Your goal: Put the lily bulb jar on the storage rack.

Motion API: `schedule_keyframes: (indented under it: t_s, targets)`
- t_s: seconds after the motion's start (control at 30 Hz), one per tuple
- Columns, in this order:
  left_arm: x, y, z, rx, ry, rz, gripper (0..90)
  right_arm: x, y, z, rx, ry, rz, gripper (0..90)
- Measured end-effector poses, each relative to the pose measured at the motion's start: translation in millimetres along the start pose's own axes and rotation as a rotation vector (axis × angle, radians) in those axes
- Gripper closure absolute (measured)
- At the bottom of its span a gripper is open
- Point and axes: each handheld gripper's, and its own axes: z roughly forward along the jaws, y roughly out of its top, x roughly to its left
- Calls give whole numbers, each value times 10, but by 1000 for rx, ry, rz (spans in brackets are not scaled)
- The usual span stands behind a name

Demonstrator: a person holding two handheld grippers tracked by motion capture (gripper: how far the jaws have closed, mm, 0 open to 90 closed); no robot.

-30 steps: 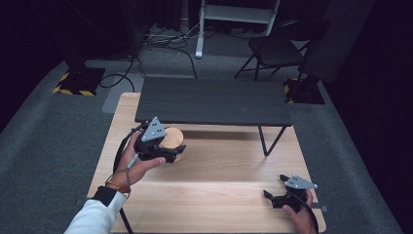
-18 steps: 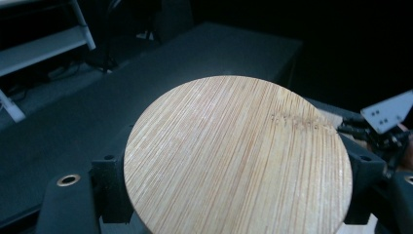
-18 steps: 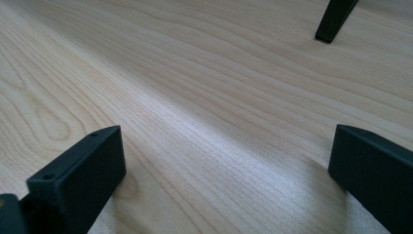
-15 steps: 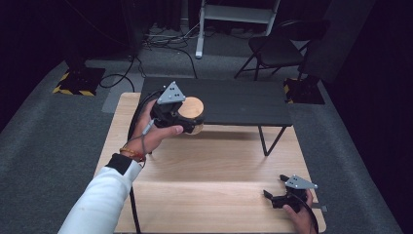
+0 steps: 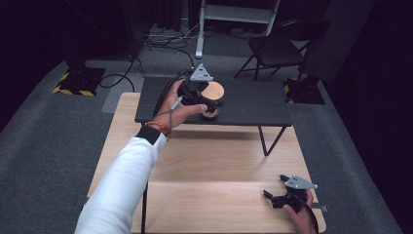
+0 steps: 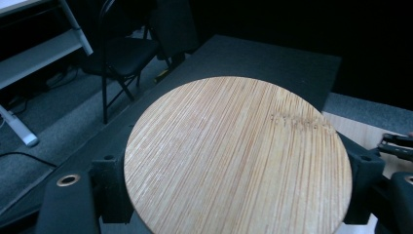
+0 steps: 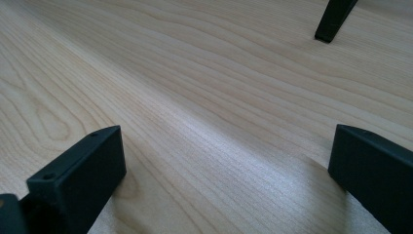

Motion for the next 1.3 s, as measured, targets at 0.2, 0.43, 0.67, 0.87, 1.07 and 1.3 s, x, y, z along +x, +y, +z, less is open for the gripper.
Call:
schedule_keyframes:
  t_s: [0.2,0.43,0.67,0.87,1.07,1.3]
  targets:
    - [79,-7,292,25,-2,-23,228,1,-2,-2,0,-1,-1,0]
    - [140,-137,377,-12,-7,-64,225,1,-4,-3,-1,6,-6,0]
    - [142,-175,333,-27,-4,-97,70,1,-5,-3,-1,6,-6,0]
    - [42,-194,14,-62,65,-97,7,-3,-4,-3,-1,8,-7,0]
    - [-31,-310,-322,-102,96,-77,4,-16,-3,-2,-1,12,-9,0]
    - [-230,-660,-690,-122,113,-67,4,-15,-3,-2,-1,12,-9,0]
